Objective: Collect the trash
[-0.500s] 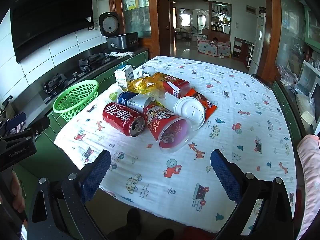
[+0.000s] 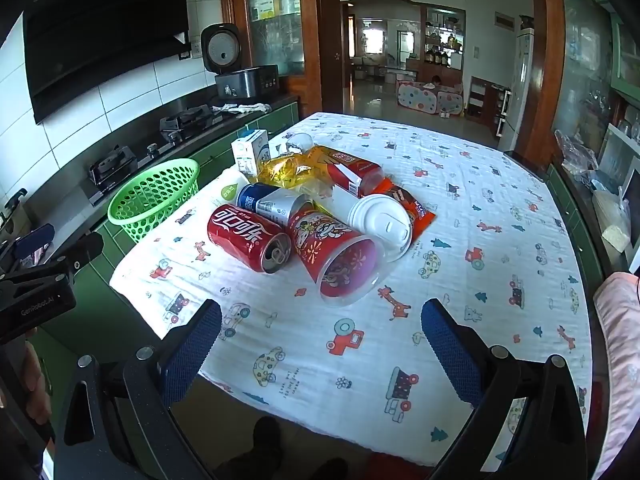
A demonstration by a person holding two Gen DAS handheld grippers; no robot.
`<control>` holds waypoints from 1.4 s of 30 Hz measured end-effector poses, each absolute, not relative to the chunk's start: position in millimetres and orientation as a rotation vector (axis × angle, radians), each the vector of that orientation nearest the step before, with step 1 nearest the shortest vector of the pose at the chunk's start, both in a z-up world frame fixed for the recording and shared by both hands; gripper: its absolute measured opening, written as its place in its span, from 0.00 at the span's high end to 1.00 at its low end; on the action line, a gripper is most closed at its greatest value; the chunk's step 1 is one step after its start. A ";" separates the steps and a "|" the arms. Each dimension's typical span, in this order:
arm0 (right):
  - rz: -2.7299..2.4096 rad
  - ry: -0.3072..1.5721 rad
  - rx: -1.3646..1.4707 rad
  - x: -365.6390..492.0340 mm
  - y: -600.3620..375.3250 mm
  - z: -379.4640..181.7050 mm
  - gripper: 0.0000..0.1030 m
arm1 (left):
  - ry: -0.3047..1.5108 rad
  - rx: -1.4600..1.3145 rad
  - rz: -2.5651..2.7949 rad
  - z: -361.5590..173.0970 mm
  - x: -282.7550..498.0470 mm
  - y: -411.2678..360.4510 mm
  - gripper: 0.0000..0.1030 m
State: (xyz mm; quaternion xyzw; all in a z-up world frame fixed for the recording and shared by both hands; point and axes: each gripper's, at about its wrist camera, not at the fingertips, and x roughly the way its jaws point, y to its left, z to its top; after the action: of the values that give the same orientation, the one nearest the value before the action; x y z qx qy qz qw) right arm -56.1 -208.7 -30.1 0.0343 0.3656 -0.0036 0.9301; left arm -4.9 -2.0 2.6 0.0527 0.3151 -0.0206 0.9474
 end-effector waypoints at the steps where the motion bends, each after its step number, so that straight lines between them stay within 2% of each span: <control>1: -0.008 0.748 0.071 -56.6 -208.9 -29.7 0.06 | 0.641 0.108 -0.041 3.2 -5.7 -2.1 0.05; 42: -0.001 0.751 0.068 -55.0 -206.6 -30.3 0.06 | 0.648 0.106 -0.040 -5.4 0.8 3.3 0.05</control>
State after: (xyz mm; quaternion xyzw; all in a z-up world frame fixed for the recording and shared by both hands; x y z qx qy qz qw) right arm -55.0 -206.6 -30.3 0.0332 0.3668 -0.0004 0.9297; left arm 0.8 3.3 -5.4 0.0519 0.3181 -0.0197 0.9464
